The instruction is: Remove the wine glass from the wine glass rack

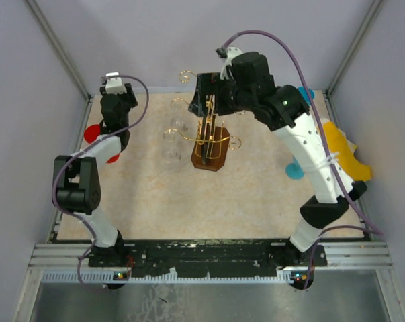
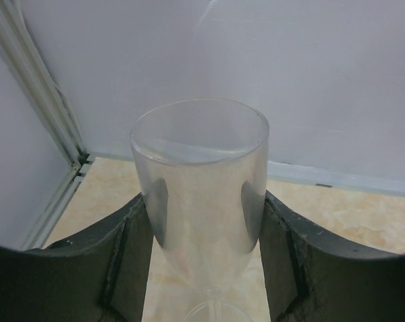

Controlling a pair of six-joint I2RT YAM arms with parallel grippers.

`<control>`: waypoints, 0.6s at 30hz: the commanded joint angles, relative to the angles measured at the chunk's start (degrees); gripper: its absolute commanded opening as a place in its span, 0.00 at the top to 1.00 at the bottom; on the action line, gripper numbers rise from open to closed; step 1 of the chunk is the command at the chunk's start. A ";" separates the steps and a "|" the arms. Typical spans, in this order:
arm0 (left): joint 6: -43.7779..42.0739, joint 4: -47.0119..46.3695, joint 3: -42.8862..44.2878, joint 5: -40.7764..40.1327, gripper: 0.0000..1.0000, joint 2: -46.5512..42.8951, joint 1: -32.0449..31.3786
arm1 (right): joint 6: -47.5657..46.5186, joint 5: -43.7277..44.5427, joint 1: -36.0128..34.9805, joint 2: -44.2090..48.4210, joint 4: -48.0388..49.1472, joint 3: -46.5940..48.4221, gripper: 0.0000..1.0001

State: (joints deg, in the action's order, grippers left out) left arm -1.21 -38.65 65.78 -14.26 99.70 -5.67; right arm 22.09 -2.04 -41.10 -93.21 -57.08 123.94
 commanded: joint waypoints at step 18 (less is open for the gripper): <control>-2.03 -25.70 -8.73 -9.95 0.57 7.57 -0.88 | 21.60 -21.72 7.31 -19.58 7.69 12.90 0.48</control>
State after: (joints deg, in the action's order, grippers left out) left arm -2.70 -57.08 58.22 -23.18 107.26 -6.13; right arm 41.28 -21.82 -33.85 -112.03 -52.01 133.67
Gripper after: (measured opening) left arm 0.630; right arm 0.520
